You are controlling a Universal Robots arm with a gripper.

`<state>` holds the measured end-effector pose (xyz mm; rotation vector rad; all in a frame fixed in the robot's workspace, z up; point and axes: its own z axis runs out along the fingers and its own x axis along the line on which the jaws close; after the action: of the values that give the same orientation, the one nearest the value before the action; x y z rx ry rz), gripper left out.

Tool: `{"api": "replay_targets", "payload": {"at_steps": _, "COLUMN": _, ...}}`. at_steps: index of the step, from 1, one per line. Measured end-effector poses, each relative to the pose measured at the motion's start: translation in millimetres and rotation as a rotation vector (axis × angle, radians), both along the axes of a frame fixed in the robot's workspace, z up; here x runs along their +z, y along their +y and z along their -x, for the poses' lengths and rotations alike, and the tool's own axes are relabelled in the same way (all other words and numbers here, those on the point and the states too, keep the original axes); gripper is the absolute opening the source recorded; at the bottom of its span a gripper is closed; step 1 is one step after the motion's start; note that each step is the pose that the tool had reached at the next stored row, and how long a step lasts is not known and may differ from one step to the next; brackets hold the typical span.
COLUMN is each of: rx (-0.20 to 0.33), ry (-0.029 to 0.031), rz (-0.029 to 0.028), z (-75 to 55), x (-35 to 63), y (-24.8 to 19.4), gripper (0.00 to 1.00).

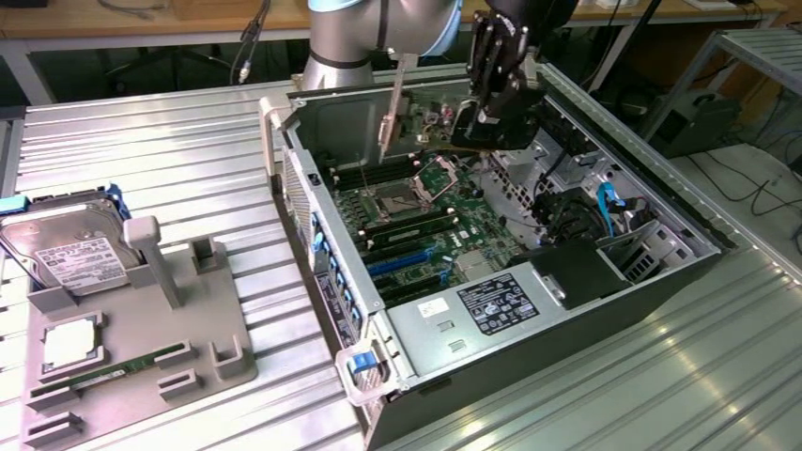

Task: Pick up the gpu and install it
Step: 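Insert the gpu into the slot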

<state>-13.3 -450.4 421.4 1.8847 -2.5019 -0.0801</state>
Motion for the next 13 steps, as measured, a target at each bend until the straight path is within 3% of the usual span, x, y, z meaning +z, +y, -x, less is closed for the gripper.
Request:
{"api": "replay_targets", "payload": {"at_steps": 1, "rx": 0.011, "ry": -0.0122, "rz": -0.0001, "z": 0.0, "x": -0.4, "y": 0.0, "gripper": 0.28}}
{"api": "replay_targets", "payload": {"at_steps": 2, "rx": 0.062, "ry": -0.0382, "rz": -0.0006, "z": 0.3, "x": -1.4, "y": 0.1, "gripper": 0.28}}
{"api": "replay_targets", "payload": {"at_steps": 3, "rx": 0.13, "ry": -0.0388, "rz": -0.0131, "z": 0.3, "x": -3.3, "y": 0.0, "gripper": 0.28}}
{"api": "replay_targets", "payload": {"at_steps": 4, "rx": 0.144, "ry": -0.0399, "rz": -0.0304, "z": 0.3, "x": -4.4, "y": 0.0, "gripper": 0.28}}
{"api": "replay_targets", "payload": {"at_steps": 6, "rx": 0.155, "ry": -0.0397, "rz": -0.0318, "z": 0.3, "x": -5.1, "y": 0.1, "gripper": 0.28}}
{"api": "replay_targets", "payload": {"at_steps": 10, "rx": 0.236, "ry": -0.0385, "rz": -0.0333, "z": 0.3, "x": -6.9, "y": 0.0, "gripper": 0.28}}
{"api": "replay_targets", "payload": {"at_steps": 13, "rx": 0.267, "ry": -0.0387, "rz": -0.0341, "z": 0.3, "x": -8.1, "y": 0.0, "gripper": 0.28}}
